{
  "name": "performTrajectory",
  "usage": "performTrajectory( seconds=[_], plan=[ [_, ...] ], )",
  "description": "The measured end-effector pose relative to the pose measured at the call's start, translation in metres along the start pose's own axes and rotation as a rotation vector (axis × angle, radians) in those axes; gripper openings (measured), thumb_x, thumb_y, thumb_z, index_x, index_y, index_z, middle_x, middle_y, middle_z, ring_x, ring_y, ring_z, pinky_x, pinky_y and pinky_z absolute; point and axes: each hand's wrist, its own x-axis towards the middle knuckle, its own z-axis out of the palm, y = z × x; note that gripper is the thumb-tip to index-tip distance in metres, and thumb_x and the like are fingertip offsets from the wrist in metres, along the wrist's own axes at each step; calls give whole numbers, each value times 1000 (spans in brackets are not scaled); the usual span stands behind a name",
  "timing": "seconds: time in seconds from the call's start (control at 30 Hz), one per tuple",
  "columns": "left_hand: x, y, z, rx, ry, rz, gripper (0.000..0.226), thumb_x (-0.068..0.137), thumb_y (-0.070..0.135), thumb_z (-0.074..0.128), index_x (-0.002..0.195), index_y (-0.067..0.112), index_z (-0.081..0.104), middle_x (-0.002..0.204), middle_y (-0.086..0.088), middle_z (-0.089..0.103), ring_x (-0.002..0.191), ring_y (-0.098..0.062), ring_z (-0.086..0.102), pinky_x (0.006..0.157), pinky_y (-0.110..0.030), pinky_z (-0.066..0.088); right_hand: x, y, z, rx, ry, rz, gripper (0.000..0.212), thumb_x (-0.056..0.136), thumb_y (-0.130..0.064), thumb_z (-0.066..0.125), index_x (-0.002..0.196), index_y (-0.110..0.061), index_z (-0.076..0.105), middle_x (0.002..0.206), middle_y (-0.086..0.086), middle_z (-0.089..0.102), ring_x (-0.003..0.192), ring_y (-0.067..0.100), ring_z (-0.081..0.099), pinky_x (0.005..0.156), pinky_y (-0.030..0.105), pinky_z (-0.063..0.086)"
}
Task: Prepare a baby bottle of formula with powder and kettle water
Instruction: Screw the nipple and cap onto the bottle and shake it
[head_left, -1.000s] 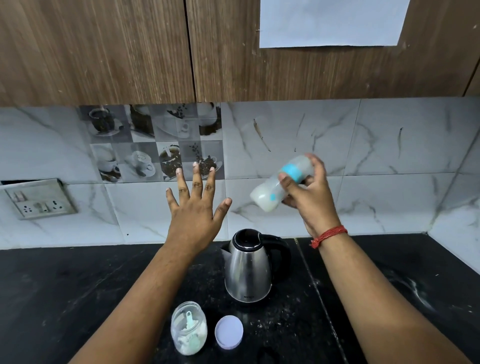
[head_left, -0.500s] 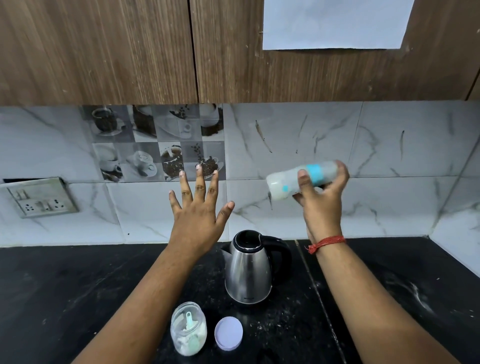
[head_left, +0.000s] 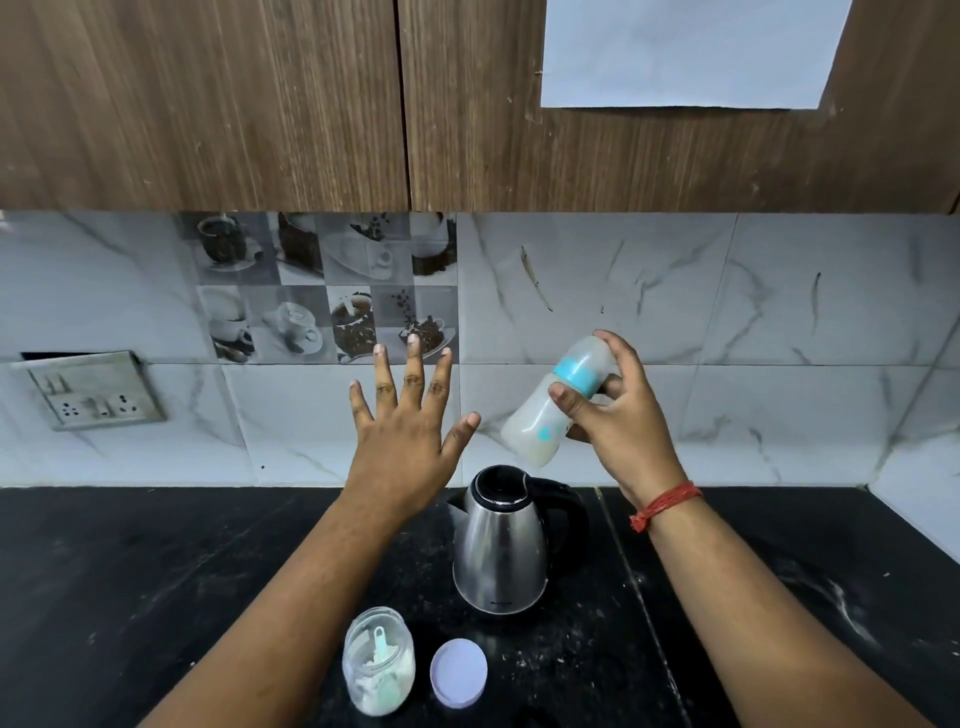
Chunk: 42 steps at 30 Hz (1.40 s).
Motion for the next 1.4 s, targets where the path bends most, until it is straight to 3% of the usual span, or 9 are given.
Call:
performTrajectory(
  seconds=[0.33,0.63,0.73,0.83,0.93,1.03,1.13,1.27,1.4],
  plan=[
    [-1,-1,1,-5,-23,-20,77,91,78,-8,155,41,-29,162,3,-42,150,-30,-38,122,-63,-10,11,-10,-9,47,118,-54,76,81,-35,84,141,-45,40,117,1,64,100,14,73,72,42,64],
    [-1,-1,2,7,-34,-17,77,89,78,-11,154,41,-32,160,4,-45,150,-31,-38,123,-63,-11,10,-7,-7,-62,-59,-29,73,80,-30,86,138,-48,46,114,2,65,98,15,72,68,35,63],
    [0,-1,3,-4,-34,-22,77,90,78,-10,154,41,-32,162,3,-43,150,-31,-38,123,-63,-10,12,-5,-10,34,77,-51,73,83,-29,83,142,-44,42,113,-4,64,97,11,73,69,36,63],
    [0,-1,5,7,-37,-18,78,87,80,-14,152,42,-35,161,4,-44,149,-31,-39,123,-64,-10,10,-4,-6,-90,-121,-18,74,80,-29,86,139,-49,46,113,1,65,98,15,71,69,36,64],
    [1,-1,6,-7,-43,-22,77,87,80,-14,151,42,-36,160,4,-45,149,-31,-40,123,-63,-11,10,1,-8,32,45,-31,72,84,-28,83,140,-46,42,116,-2,63,99,11,72,72,40,64],
    [0,-1,5,0,-38,-18,77,88,79,-12,151,43,-35,162,3,-43,149,-31,-39,124,-65,-9,8,2,-6,-80,-120,-2,72,82,-28,85,138,-50,45,112,-2,65,99,16,72,70,39,64],
    [1,-2,4,-27,-38,-19,75,90,78,-9,150,44,-36,162,4,-42,149,-30,-40,124,-64,-9,11,6,-10,57,102,-32,72,84,-30,83,141,-41,42,113,-4,65,98,9,73,70,40,64],
    [2,-1,5,-10,-42,-12,74,89,79,-11,149,44,-38,163,3,-42,149,-30,-40,124,-65,-8,8,6,-7,-98,-145,-2,72,79,-35,86,137,-50,46,114,3,65,94,5,72,67,33,63],
    [4,2,6,-24,-41,-14,74,88,79,-12,148,45,-39,163,2,-41,149,-30,-40,124,-65,-9,9,7,-9,13,12,4,72,83,-33,83,140,-45,41,116,2,63,99,15,73,71,42,64]
  ],
)
